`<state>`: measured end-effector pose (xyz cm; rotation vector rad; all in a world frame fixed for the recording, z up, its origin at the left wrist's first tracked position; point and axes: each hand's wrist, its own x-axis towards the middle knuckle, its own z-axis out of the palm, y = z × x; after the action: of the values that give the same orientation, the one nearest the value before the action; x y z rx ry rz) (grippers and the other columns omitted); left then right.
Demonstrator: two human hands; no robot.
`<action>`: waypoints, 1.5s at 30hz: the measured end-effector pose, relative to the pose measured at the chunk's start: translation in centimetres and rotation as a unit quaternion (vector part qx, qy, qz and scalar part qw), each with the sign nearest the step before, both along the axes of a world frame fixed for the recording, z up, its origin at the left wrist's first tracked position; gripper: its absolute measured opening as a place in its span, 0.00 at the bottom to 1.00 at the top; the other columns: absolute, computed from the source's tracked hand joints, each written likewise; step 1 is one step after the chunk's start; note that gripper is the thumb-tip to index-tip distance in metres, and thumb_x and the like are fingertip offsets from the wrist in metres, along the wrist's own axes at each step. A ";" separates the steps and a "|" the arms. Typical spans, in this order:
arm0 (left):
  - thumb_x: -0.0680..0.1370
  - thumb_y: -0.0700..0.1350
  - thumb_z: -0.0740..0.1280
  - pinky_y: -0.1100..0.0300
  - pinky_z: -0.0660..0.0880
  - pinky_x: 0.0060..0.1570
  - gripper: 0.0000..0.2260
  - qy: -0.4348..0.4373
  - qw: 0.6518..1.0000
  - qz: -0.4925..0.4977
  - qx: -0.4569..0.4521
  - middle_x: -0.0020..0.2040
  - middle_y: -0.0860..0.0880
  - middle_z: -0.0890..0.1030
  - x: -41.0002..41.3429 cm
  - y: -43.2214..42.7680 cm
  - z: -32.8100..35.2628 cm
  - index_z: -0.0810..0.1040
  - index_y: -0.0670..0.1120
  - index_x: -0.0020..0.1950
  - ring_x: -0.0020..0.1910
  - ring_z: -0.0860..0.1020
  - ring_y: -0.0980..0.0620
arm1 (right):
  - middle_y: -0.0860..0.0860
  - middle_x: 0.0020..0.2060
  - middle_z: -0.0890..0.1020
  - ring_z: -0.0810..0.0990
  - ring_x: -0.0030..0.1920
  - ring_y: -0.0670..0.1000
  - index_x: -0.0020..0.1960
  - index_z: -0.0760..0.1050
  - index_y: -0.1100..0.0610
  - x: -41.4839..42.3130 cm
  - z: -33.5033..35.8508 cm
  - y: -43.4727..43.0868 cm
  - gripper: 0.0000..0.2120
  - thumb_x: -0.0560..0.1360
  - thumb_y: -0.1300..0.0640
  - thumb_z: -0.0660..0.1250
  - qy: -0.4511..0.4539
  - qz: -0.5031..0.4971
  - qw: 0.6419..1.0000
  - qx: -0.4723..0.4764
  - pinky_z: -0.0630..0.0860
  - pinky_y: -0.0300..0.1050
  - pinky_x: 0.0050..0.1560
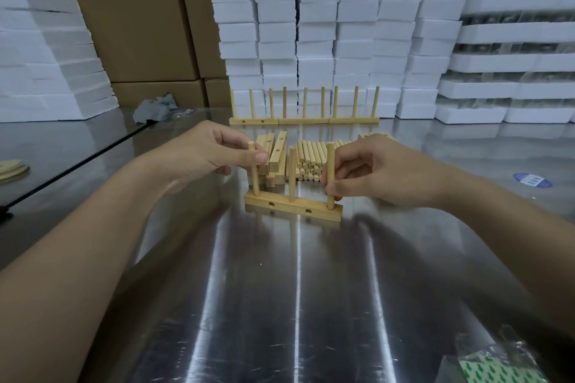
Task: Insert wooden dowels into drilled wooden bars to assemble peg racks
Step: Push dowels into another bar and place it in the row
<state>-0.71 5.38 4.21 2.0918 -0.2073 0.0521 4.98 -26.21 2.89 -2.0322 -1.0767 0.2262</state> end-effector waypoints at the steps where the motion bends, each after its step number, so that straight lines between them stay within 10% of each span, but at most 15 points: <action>1: 0.69 0.59 0.80 0.58 0.73 0.47 0.16 -0.001 1.000 0.001 -0.001 0.53 0.51 0.89 0.0 0.0 0.0 0.90 0.51 0.51 0.44 0.82 0.64 | 0.51 0.46 0.89 0.88 0.51 0.50 0.50 0.86 0.51 0.0 0.0 0.0 0.03 0.77 0.58 0.77 -0.003 0.005 1.000 -0.001 0.81 0.54 0.64; 6: 0.69 0.59 0.80 0.57 0.73 0.47 0.17 0.001 1.000 0.003 0.001 0.54 0.53 0.89 0.0 -0.1 0.0 0.90 0.49 0.51 0.44 0.82 0.64 | 0.46 0.43 0.88 0.88 0.48 0.46 0.48 0.86 0.50 -0.1 0.1 0.2 0.05 0.77 0.60 0.76 -0.046 -0.006 0.999 -0.010 0.79 0.38 0.53; 13: 0.69 0.59 0.80 0.56 0.72 0.49 0.17 0.014 1.000 -0.003 0.000 0.54 0.52 0.89 -0.2 -0.1 0.1 0.89 0.49 0.51 0.45 0.82 0.64 | 0.44 0.39 0.88 0.88 0.42 0.45 0.43 0.82 0.50 -0.3 0.3 0.4 0.07 0.74 0.51 0.80 -0.100 -0.064 0.992 -0.051 0.84 0.55 0.53; 22: 0.69 0.60 0.79 0.54 0.72 0.49 0.16 0.023 1.000 -0.016 0.008 0.55 0.52 0.88 -0.2 -0.1 0.2 0.90 0.51 0.50 0.47 0.83 0.62 | 0.41 0.29 0.76 0.74 0.32 0.41 0.36 0.71 0.47 -0.6 -0.2 0.7 0.18 0.78 0.40 0.72 -0.203 -0.105 0.967 -0.114 0.67 0.38 0.34; 32: 0.68 0.64 0.81 0.54 0.73 0.51 0.19 0.018 0.999 -0.026 0.028 0.55 0.53 0.88 0.0 -0.3 -0.1 0.89 0.53 0.53 0.49 0.83 0.62 | 0.48 0.27 0.70 0.69 0.31 0.50 0.38 0.72 0.59 -0.4 -0.8 0.8 0.27 0.81 0.37 0.63 -0.169 -0.144 0.967 -0.121 0.71 0.52 0.40; 40: 0.68 0.55 0.83 0.63 0.78 0.54 0.14 0.045 0.989 -0.074 0.123 0.50 0.55 0.88 0.2 -2.6 -1.4 0.89 0.59 0.53 0.51 0.85 0.59 | 0.35 0.35 0.80 0.77 0.37 0.39 0.42 0.78 0.45 -0.3 -1.0 0.8 0.10 0.79 0.42 0.70 -0.185 -0.141 0.967 -0.103 0.67 0.40 0.36; 45: 0.72 0.47 0.83 0.74 0.74 0.43 0.09 0.026 0.986 -0.076 0.143 0.45 0.56 0.88 0.4 -2.9 -1.7 0.90 0.57 0.49 0.42 0.83 0.63 | 0.45 0.37 0.84 0.79 0.39 0.45 0.43 0.80 0.45 -0.3 -0.6 0.7 0.05 0.75 0.47 0.75 -0.150 -0.140 0.977 -0.061 0.75 0.46 0.40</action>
<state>-0.29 2.51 2.51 2.3530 -0.3598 -0.1314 4.64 -25.49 2.28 -2.3533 -0.9546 -0.1695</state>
